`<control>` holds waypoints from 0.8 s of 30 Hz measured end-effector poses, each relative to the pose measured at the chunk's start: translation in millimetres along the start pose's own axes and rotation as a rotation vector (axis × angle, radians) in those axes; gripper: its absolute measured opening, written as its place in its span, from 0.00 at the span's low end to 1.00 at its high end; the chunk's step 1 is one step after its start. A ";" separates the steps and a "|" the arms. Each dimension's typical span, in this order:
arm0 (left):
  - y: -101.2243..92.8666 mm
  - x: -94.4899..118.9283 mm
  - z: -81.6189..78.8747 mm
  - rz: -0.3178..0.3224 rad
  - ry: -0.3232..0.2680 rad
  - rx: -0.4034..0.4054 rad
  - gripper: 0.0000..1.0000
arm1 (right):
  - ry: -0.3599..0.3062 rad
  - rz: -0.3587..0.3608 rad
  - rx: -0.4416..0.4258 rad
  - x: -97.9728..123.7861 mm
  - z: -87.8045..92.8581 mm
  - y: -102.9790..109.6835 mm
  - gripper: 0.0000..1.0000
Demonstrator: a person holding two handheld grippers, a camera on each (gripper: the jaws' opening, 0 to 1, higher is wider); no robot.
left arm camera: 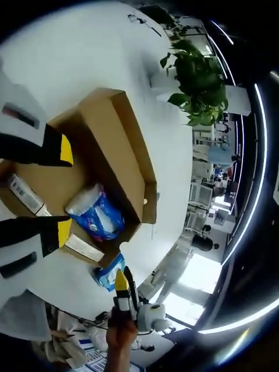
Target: Operate the shoe box by opening the lid, removing the specified soft item, and placing it in the target area until the item is outside and the box remains undamaged.
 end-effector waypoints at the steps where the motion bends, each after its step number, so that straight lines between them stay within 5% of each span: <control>1: 0.3 0.4 1.5 0.002 0.000 0.003 0.34 | 0.008 -0.003 0.017 -2.5 -1.2 2.0 0.36; 24: 28.6 27.6 35.6 -0.026 -0.013 0.076 0.34 | 0.246 -0.071 0.503 -70.7 -19.0 49.1 0.50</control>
Point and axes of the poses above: the point that each gripper's makers call its tool centre point, and the gripper's own axes: x roughly backward along the fingers, y roughly to its left, z roughly out of its underside, the point moved 4 cm from there along x, roughly backward along the fingers, and after that the axes turned 7 degrees about y, right-handed, at the moved point
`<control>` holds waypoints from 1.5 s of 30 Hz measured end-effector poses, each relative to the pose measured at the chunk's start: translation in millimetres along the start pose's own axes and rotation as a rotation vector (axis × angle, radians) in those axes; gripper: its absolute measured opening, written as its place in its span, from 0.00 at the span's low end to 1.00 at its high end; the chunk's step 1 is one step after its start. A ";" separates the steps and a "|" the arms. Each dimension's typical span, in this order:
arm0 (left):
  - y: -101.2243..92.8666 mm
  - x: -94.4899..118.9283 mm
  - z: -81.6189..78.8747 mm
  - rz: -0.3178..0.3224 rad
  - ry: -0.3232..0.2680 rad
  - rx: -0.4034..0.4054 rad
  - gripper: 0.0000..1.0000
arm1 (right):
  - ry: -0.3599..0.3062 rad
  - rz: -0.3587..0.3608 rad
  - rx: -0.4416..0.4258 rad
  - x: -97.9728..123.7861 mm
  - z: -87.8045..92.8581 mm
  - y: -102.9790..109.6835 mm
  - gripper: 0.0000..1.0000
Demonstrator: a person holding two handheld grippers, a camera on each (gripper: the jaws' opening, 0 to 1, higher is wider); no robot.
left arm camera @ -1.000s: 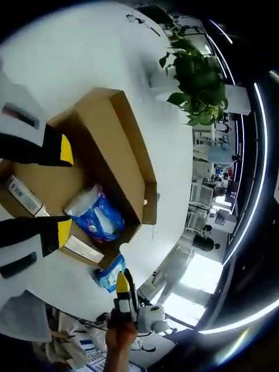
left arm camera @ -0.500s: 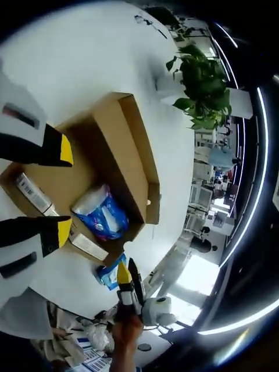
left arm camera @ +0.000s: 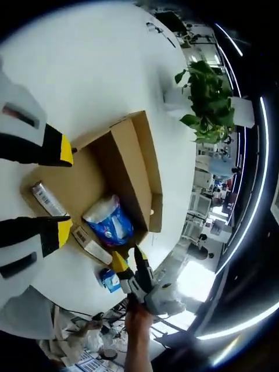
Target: Operate the shoe box by opening the lid, removing the specified soft item, and placing it in the target area until the item is outside and the box remains undamaged.
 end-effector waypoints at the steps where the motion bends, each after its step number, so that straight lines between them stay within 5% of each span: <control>1: -1.2 2.3 2.1 0.006 -0.009 0.006 0.35 | 0.005 -0.003 0.009 -2.1 -1.5 0.3 0.50; 19: 2.3 25.7 16.9 0.035 -0.092 0.053 0.35 | 0.222 -0.070 0.289 -36.7 -4.2 11.4 0.66; 35: 35.5 31.2 31.0 0.009 -0.114 0.121 0.34 | 0.324 -0.140 0.399 -79.9 -8.6 14.4 0.61; 45: 38.4 34.7 34.3 0.001 -0.119 0.127 0.34 | 0.378 -0.102 0.546 -104.7 -1.3 6.2 0.62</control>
Point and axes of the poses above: the point that each gripper's makers call its tool centre point, and the gripper's own axes: x roughly backward along the fingers, y roughly to its left, z roughly out of its underside, the point moved 4 cm from there along x, roughly backward along the fingers, and after that the axes turned 7 degrees about y, right-handed, at the moved point
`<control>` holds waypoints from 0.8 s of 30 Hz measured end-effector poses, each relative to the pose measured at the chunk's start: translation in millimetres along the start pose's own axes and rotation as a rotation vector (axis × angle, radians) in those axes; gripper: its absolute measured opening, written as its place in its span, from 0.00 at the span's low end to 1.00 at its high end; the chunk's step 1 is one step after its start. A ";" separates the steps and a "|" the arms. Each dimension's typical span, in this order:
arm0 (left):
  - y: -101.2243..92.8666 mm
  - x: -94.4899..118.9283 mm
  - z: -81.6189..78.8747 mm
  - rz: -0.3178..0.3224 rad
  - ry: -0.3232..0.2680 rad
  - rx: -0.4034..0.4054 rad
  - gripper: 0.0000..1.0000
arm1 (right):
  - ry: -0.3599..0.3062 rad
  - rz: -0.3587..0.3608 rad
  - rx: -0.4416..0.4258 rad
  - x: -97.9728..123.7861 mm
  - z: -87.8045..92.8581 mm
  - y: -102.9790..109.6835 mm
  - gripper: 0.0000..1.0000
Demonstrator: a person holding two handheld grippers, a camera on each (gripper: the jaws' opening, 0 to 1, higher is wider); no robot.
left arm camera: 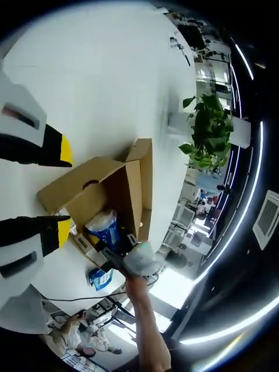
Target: Operate the shoe box by opening the lid, removing the specified soft item, and placing it in the target area until the item is outside and the box remains undamaged.
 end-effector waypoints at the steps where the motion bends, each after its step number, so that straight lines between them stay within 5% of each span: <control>1: 0.1 0.1 -0.2 -0.001 0.000 0.000 0.34 | -0.003 -0.006 -0.010 0.1 -0.7 -1.6 0.62; 8: -1.3 0.0 -3.8 0.004 -0.012 0.002 0.33 | -0.020 -0.010 -0.035 2.9 -0.2 3.4 0.61; 16: -2.7 -2.5 -5.9 0.010 -0.019 0.004 0.33 | -0.074 -0.013 -0.125 11.9 -3.9 16.4 0.40; 24: -9.3 -5.7 -10.3 0.019 -0.024 0.002 0.33 | -0.085 -0.017 -0.134 17.6 -1.9 16.5 0.32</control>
Point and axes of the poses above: the point that each gripper's makers call its tool centre point, and the gripper's own axes: x roughly backward along the fingers, y roughly to its left, z roughly out of its underside, the point moved 4 cm from there along x, roughly backward along the fingers, and after that the axes turned 7 degrees about y, right-handed, at the moved point
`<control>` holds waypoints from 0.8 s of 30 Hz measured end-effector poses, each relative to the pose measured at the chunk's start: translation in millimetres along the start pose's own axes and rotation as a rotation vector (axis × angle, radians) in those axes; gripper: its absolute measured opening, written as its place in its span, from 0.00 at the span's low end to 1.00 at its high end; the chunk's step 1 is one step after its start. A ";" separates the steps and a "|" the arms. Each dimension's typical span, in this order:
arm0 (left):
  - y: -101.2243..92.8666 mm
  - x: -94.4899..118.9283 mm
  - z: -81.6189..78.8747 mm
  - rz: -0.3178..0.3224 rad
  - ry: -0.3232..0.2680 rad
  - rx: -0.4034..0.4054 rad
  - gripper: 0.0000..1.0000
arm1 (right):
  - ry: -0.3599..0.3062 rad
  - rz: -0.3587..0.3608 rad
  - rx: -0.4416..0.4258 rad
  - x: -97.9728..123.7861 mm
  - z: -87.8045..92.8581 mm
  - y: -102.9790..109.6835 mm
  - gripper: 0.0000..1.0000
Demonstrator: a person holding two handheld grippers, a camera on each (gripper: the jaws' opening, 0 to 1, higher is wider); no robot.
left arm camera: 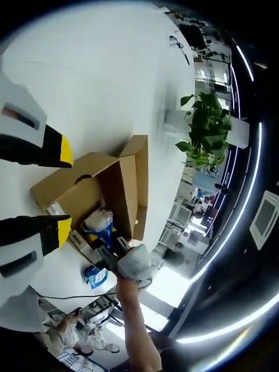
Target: Operate the shoe box by opening the lid, removing the specified soft item, and placing it in the target area until the item is outside and the box remains undamaged.
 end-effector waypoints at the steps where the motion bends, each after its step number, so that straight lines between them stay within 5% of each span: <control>1: -1.2 -0.2 -0.9 0.001 -0.001 -0.003 0.33 | -0.001 -0.001 0.001 0.2 0.3 -0.8 0.32; 24: -27.1 -5.0 -14.8 0.040 -0.005 -0.043 0.33 | -0.084 0.090 0.057 49.4 -11.6 8.8 0.31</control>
Point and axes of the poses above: the point that each gripper's makers call its tool centre point, and the gripper's own axes: x roughly backward along the fingers, y roughly to its left, z roughly out of its underside, the point moved 4 cm from there along x, roughly backward along the fingers, and after that the axes turned 7 degrees about y, right-handed, at the moved point
